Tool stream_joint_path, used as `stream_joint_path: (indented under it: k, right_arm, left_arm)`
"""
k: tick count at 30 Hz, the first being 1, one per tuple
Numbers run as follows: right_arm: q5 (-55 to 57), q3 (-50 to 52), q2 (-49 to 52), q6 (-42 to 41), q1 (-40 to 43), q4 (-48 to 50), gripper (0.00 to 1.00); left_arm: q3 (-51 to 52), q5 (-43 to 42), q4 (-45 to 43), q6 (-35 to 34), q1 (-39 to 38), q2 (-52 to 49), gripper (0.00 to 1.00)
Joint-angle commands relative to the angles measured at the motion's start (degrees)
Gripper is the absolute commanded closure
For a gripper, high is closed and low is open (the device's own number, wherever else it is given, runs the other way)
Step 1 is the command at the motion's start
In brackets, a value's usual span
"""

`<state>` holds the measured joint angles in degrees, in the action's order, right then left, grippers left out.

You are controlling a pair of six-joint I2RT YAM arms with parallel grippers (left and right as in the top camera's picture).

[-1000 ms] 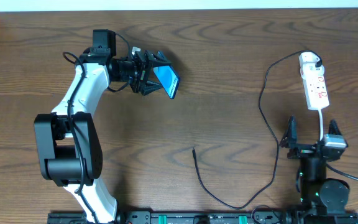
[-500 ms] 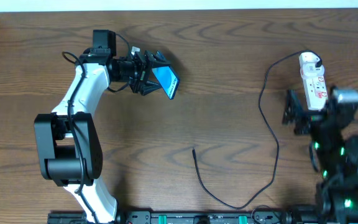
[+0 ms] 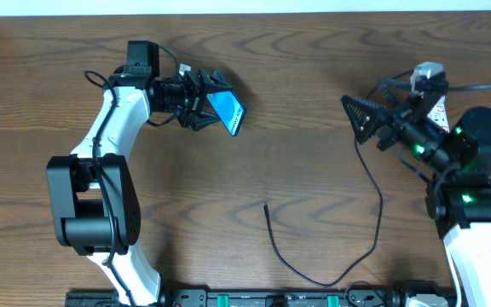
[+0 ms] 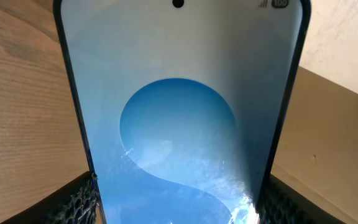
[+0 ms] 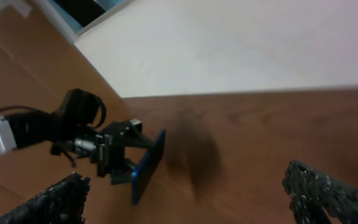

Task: Plug charger to phone and switch on socket
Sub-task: 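Open the right gripper and move it toward the held phone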

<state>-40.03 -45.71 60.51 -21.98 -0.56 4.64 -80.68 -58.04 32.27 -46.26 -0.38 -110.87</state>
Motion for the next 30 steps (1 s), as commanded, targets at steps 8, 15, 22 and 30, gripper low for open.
stream_joint_path:
  k: [8,15,22,30]
  right_arm:
    - [-2.51,-1.07,10.60,-15.67,-4.39,0.61,0.01]
    - [3.50,-1.07,15.41,-15.69,-11.63,1.01,0.01]
    - [15.78,-1.07,18.58,-15.74,-18.56,0.98,0.01]
    - [22.38,-1.05,19.32,-20.76,-22.88,0.26,0.09]
  left_arm:
    - [-0.22,4.15,0.20,-2.64,-0.37,2.34,0.93]
    - [-0.22,6.86,0.17,-6.21,-1.70,2.34,0.93]
    - [-0.22,7.80,0.13,-9.27,-3.96,2.34,0.93]
    - [-0.22,9.70,-0.17,-13.09,-6.12,2.34,0.93]
